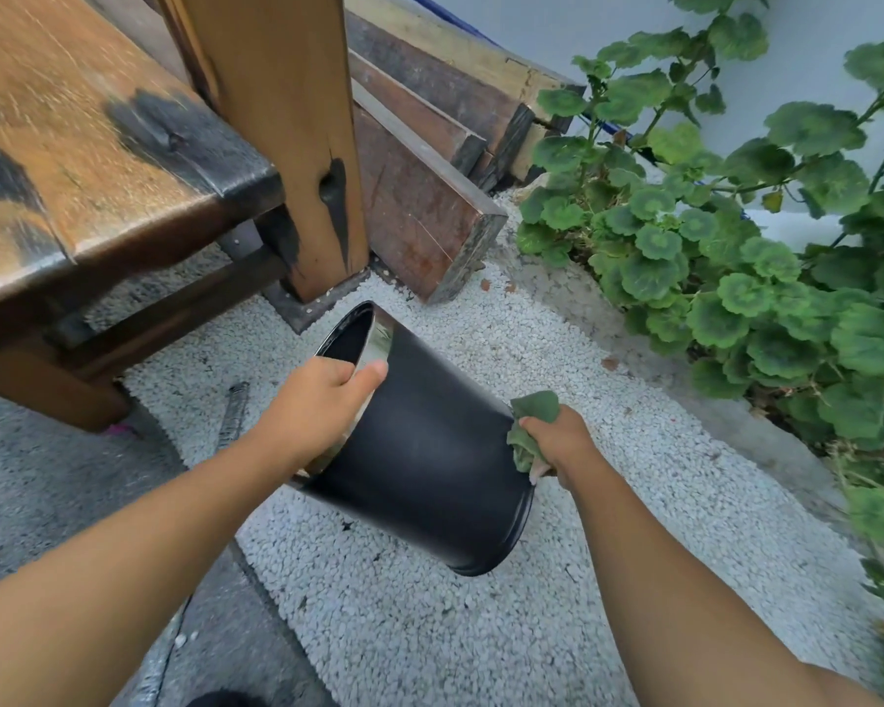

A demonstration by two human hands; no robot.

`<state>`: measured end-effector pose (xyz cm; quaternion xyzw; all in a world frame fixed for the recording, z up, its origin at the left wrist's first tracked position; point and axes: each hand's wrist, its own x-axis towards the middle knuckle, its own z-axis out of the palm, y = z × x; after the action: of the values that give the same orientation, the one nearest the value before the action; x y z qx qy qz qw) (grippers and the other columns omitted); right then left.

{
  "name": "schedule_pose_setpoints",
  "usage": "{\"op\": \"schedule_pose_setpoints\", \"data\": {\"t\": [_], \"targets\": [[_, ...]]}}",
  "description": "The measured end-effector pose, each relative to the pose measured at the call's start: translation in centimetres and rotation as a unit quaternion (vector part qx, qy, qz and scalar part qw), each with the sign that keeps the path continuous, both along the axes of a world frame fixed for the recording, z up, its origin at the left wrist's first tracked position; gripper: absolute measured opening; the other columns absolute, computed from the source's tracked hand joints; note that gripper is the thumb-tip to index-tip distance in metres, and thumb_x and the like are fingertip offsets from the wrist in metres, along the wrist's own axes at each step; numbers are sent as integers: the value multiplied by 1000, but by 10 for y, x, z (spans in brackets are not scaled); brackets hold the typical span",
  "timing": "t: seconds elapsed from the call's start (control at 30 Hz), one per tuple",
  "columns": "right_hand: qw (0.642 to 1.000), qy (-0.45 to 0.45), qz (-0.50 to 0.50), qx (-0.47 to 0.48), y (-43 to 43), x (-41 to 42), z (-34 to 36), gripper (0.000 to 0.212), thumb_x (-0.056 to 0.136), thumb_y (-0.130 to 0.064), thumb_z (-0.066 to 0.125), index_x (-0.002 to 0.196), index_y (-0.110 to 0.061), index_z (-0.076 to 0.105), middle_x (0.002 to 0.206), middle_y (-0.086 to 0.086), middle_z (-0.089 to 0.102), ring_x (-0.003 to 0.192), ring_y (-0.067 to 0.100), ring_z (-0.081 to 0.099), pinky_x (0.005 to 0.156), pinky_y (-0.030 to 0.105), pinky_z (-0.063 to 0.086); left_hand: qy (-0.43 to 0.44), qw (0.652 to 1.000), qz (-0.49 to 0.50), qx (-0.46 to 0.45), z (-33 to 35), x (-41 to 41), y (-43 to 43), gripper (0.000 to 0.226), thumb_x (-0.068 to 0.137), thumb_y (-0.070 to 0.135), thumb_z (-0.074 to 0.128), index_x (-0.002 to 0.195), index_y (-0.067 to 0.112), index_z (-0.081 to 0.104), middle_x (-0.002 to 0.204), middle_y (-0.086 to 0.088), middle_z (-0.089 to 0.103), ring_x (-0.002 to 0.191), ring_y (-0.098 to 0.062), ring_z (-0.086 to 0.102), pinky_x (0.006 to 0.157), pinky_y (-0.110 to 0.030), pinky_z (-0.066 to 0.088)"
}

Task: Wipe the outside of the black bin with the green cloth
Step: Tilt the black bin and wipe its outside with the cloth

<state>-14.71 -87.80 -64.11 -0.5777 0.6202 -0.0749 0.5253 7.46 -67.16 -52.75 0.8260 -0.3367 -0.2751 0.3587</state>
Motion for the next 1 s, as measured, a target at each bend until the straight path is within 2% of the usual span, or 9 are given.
{"op": "schedule_pose_setpoints", "data": {"t": [0.07, 0.13, 0.23, 0.3, 0.37, 0.47, 0.53, 0.87, 1.0], "targets": [[1000, -25, -2, 7, 12, -5, 4, 8, 94, -9, 62, 94, -11, 69, 76, 15, 74, 51, 28, 71, 46, 36, 56, 81, 996, 25, 11, 5, 11, -6, 49, 88, 66, 50, 59, 29, 34, 61, 11, 35, 54, -9, 33, 53, -32, 20], [999, -46, 4, -6, 27, -10, 5, 10, 94, -10, 61, 100, -12, 69, 87, 15, 75, 67, 31, 74, 58, 45, 62, 94, 993, 29, 68, 5, 21, -12, 42, 90, 64, 48, 83, 22, 50, 90, -1, 48, 79, -16, 46, 65, -32, 34], [999, -38, 5, -33, 51, -21, 3, 19, 94, -13, 63, 113, -15, 65, 101, 13, 73, 92, 36, 72, 85, 57, 60, 214, 940, -50, 261, 17, 38, -14, 84, 74, 83, 53, 132, 23, 58, 136, -7, 53, 106, -27, 62, 91, -40, 49], [998, -48, -12, -29, 66, -34, -2, 18, 95, -13, 64, 113, -18, 63, 101, 11, 73, 93, 33, 72, 87, 57, 59, 345, 865, -181, 315, 27, 49, -18, 102, 57, 94, 54, 130, 22, 65, 130, -12, 64, 87, -32, 72, 71, -37, 58], [997, -71, -33, -25, 82, -48, -5, 17, 96, -10, 67, 107, -23, 63, 100, 6, 73, 94, 27, 72, 85, 48, 61, 398, 849, -198, 284, 33, 47, -32, 95, 67, 88, 54, 129, 17, 65, 119, -17, 71, 95, -36, 73, 75, -43, 62], [993, -106, -50, -30, 98, -55, -8, 21, 95, -9, 68, 103, -27, 63, 100, 5, 74, 92, 22, 73, 82, 39, 60, 224, 953, -10, 202, 22, 27, -62, 78, 85, 66, 58, 134, 6, 50, 125, -9, 62, 112, -32, 62, 87, -43, 52], [990, -121, -63, -28, 107, -54, -9, 21, 95, -9, 69, 105, -27, 64, 102, 4, 74, 93, 21, 73, 85, 41, 61, 114, 980, 35, 162, 13, 14, -70, 54, 94, 52, 57, 111, 1, 55, 116, -13, 58, 99, -27, 57, 78, -35, 42], [975, -148, -128, -105, 141, -34, 4, 26, 95, -18, 70, 108, -35, 56, 102, -7, 71, 92, 12, 71, 72, 23, 55, -27, 995, 23, 91, 42, 27, -51, 51, 84, 32, 66, 57, 19, 26, 53, 3, 27, 50, -18, 28, 52, -32, 18], [973, -135, -168, -87, 175, -21, -3, 28, 95, -20, 70, 107, -38, 53, 97, -4, 71, 81, 17, 74, 59, 47, 64, -56, 991, 80, 88, 33, 24, -43, 62, 88, 55, 57, 50, 18, 25, 42, 3, 33, 47, -23, 40, 50, -33, 27]]}}
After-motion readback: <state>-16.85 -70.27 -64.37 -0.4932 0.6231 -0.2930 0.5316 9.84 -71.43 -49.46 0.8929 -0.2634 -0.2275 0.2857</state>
